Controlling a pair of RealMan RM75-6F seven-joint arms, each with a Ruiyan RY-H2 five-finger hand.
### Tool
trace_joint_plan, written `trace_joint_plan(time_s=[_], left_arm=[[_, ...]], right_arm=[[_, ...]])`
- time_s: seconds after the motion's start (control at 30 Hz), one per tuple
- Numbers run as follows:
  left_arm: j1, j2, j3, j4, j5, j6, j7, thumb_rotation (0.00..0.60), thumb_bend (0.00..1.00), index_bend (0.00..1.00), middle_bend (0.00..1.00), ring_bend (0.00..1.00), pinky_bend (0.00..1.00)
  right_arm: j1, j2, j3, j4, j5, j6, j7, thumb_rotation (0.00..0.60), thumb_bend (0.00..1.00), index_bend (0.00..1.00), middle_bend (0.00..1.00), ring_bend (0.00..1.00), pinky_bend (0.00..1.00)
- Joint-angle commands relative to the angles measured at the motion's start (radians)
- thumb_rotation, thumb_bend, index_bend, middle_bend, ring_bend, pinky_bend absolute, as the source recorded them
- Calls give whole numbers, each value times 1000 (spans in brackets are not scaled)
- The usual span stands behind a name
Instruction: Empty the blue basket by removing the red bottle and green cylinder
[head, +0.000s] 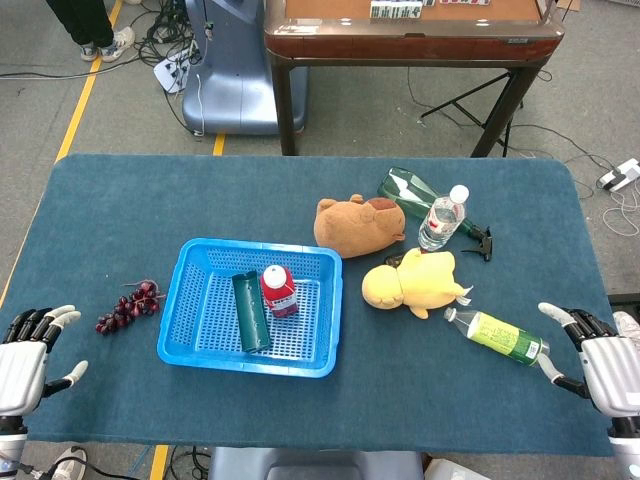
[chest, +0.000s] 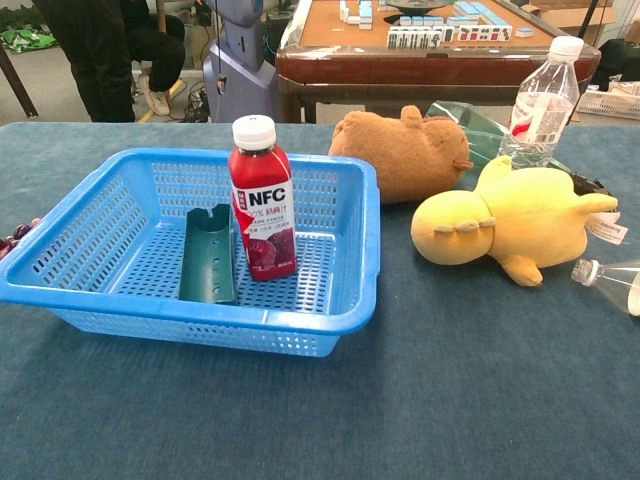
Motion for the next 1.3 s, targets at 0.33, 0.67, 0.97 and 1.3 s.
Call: trace_joint_plan(time_s=[0.33, 0.67, 0.97, 1.3], left_arm=[[11, 3, 1, -3, 4, 15, -4, 600, 216, 308, 240, 172, 124], [8, 4, 0, 4, -1, 5, -11, 600, 216, 308, 241, 172, 124], [9, 1, -1, -1, 1, 7, -5, 600, 216, 309, 240, 172, 124], [28, 9, 4, -5, 1, 30, -8, 600, 216, 310, 241, 172, 124]], right_arm=[[10, 10, -8, -11, -23, -14, 4, 600, 268, 211, 294, 249, 377], [103, 20, 3, -71, -78, -116, 8, 600, 267, 211, 284, 233, 377], [342, -31, 92, -153, -16, -417, 12, 600, 213, 119, 211, 160, 370], [612, -206, 219, -96, 154, -700, 86, 600, 168, 74, 169, 148, 370]])
